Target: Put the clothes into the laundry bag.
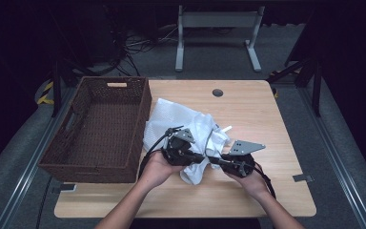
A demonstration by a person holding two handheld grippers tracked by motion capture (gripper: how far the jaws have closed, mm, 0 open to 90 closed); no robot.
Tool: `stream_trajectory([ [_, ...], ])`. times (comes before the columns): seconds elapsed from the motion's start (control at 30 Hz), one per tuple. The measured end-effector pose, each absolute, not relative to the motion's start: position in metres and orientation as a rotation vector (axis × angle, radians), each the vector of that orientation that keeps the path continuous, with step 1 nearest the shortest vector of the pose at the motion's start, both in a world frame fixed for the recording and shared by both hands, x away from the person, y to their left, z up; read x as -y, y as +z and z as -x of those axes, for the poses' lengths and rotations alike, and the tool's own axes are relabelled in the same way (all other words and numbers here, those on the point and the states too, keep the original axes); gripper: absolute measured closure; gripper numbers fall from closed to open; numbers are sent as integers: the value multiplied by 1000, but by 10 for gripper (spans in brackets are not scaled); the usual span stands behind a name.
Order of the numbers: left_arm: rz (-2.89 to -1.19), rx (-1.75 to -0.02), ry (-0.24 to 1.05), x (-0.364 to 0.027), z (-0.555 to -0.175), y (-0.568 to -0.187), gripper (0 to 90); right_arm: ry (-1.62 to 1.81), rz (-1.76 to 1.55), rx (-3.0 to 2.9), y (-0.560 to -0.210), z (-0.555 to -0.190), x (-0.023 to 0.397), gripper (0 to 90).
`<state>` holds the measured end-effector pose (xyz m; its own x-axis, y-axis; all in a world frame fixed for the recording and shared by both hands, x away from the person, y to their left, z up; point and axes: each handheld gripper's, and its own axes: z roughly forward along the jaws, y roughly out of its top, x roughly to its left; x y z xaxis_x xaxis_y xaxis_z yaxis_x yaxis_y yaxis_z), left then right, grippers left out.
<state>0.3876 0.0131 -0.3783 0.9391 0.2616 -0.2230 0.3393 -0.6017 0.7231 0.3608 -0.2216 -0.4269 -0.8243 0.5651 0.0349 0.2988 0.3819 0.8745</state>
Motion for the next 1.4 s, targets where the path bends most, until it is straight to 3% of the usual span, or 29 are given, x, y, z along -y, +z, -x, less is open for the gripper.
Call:
stream_trajectory([
  [0.17, -2198, -314, -164, 2, -386, -361, 891, 1509, -752, -2301, -409, -356, 231, 845],
  [0.43, -2193, -220, -185, 21, -380, -352, 892, 1503, -690, -2351, -412, -352, 217, 844],
  [0.6, -2147, -244, -254, 4, -380, -363, 891, 1525, -704, -2355, -414, -351, 217, 843],
  [0.83, -2216, -313, -225, -22, -371, -381, 889, 1442, -659, -2486, -423, -351, 206, 792],
  [0.87, -2218, -337, -219, -26, -370, -386, 889, 1429, -658, -2508, -426, -351, 204, 725],
  [0.9, -2212, -357, -222, -32, -370, -391, 889, 1431, -673, -2546, -427, -350, 205, 581],
  [0.93, -2212, -357, -222, -32, -370, -391, 889, 1431, -673, -2546, -427, -350, 205, 581],
  [0.97, -2209, -369, -211, -35, -372, -393, 889, 1413, -706, -2563, -427, -347, 210, 456],
  [1.0, -2209, -369, -211, -35, -372, -393, 889, 1413, -706, -2563, -427, -347, 210, 456],
  [1.03, -2208, -366, -204, -34, -373, -393, 889, 1378, -722, -2573, -428, -340, 218, 373],
  [1.13, -2214, -364, -183, -32, -373, -394, 889, 1320, -728, -2582, -430, -330, 228, 318],
  [1.27, -2212, -324, -198, -27, -377, -398, 889, 1297, -717, -2574, -431, -324, 233, 322],
  [1.4, -2223, -251, -224, -13, -383, -403, 889, 1278, -750, -2505, -431, -339, 241, 473],
])
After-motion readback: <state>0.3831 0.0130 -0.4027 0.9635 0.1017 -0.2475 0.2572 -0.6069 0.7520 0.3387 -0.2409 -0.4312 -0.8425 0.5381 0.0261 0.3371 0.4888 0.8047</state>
